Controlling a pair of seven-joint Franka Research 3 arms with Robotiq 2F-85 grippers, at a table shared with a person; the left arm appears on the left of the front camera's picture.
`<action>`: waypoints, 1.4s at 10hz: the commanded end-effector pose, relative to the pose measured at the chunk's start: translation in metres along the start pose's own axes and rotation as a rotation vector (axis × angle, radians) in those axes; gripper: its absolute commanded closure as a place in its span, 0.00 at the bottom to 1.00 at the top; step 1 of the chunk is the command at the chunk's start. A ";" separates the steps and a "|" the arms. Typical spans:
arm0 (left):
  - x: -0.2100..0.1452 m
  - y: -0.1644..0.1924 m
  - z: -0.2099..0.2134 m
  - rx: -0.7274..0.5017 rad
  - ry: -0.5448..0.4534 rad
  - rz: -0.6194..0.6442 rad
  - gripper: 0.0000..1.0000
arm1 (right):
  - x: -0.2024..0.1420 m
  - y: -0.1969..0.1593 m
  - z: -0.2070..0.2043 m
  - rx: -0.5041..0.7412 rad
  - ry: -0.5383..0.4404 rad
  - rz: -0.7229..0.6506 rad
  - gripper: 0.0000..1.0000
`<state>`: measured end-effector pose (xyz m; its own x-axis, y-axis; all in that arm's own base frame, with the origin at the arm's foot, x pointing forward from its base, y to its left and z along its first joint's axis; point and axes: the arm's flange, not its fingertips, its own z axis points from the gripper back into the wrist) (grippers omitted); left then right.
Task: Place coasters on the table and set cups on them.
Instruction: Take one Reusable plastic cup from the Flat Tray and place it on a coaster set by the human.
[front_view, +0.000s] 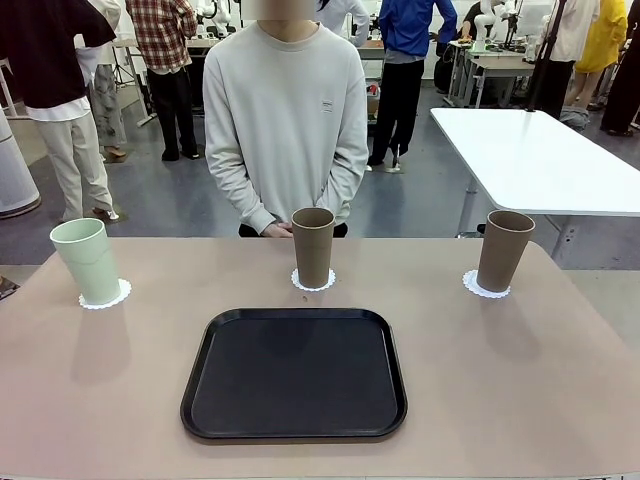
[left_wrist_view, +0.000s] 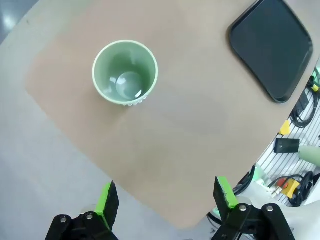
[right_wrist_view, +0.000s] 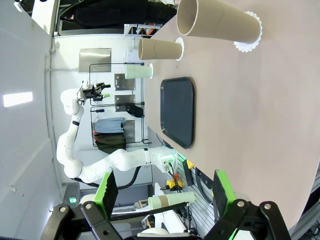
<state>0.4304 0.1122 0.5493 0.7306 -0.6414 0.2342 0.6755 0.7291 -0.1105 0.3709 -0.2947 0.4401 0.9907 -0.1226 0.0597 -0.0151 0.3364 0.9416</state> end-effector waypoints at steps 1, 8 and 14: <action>-0.008 -0.006 -0.006 0.009 -0.033 0.015 0.00 | 0.000 0.001 0.000 0.000 -0.002 -0.002 0.00; 0.000 0.000 0.000 0.000 0.000 0.000 0.00 | 0.000 0.001 0.000 0.000 -0.002 -0.002 0.00; -0.032 -0.032 -0.016 -0.036 -0.021 0.212 0.00 | 0.000 0.001 0.000 0.000 -0.002 -0.002 0.00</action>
<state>0.4144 0.1119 0.5377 0.7866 -0.5739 0.2277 0.6126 0.7716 -0.1714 0.3708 -0.2947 0.4401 0.9906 -0.1228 0.0597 -0.0150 0.3364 0.9416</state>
